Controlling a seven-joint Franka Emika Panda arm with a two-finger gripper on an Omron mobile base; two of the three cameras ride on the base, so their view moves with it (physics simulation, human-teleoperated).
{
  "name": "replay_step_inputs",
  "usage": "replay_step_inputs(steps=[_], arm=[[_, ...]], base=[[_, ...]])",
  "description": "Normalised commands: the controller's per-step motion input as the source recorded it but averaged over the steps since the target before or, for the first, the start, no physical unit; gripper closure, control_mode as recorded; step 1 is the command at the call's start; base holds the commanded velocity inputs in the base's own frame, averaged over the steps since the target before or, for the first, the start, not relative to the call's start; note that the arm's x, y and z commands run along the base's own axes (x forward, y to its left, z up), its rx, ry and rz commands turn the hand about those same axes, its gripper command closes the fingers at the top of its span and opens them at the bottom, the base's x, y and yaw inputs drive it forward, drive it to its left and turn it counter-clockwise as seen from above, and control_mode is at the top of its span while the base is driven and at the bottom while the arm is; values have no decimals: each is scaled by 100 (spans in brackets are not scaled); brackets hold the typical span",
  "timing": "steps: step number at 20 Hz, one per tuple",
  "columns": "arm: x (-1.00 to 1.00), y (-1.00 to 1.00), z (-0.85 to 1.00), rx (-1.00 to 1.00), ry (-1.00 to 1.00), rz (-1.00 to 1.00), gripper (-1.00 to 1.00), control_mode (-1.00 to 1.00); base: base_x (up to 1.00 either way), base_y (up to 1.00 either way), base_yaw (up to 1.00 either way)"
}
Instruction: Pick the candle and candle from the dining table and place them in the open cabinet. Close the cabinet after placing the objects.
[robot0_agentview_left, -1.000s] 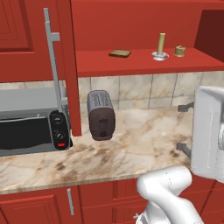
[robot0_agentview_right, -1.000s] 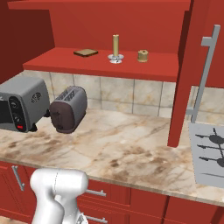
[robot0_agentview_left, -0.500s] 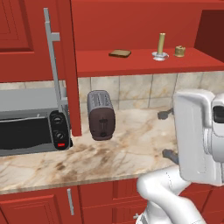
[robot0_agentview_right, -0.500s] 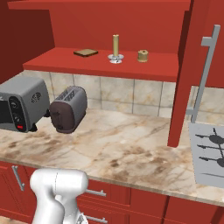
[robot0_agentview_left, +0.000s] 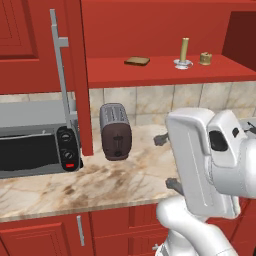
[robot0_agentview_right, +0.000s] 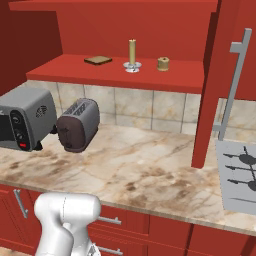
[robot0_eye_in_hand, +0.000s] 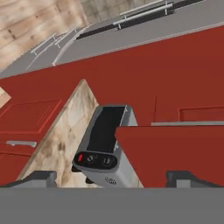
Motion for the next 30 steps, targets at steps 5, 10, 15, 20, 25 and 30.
replay_step_inputs(steps=[5,10,15,20,25,30], arm=[[-5,35,0,-11,0,0,-100,-100],[-1,26,0,-10,0,0,-100,-100],[11,21,-7,-7,0,-6,-100,-100],[-1,20,-6,0,0,0,-100,-100],[-1,24,-1,0,0,0,-100,-100],[1,22,-1,0,0,0,-100,-100]], base=[[0,0,0],[0,0,0],[0,0,0],[0,0,0],[0,0,0],[0,0,0]])
